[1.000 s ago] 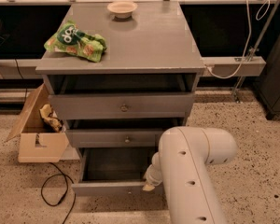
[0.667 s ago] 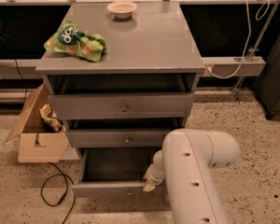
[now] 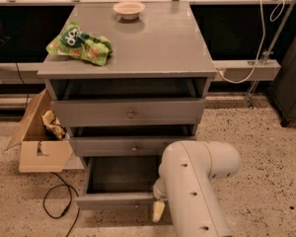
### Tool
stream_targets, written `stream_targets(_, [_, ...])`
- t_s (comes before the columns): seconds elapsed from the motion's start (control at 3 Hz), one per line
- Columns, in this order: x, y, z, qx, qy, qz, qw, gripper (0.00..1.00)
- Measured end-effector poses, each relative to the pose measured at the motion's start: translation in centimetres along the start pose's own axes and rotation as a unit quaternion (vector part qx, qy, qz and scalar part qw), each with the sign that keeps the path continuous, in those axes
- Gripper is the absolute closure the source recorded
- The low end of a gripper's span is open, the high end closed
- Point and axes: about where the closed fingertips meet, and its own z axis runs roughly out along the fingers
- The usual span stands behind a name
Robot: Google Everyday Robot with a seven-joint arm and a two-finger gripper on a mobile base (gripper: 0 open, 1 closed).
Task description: Open bottom drawer
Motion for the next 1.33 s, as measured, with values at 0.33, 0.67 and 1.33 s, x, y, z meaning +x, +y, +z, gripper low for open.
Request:
stream_targets(0.33, [-0.8, 1.5, 0.7, -0.013, 0.014, -0.002, 0.9998, 0.0])
stream_targets(0.67, [-2.6, 3.4, -0.2, 0.005, 0.024, -0.01, 0.9996, 0.18])
stream_targets(1.33, [-2.5, 9.3, -0.6, 0.042, -0.004, -0.009, 0.9991, 0.73])
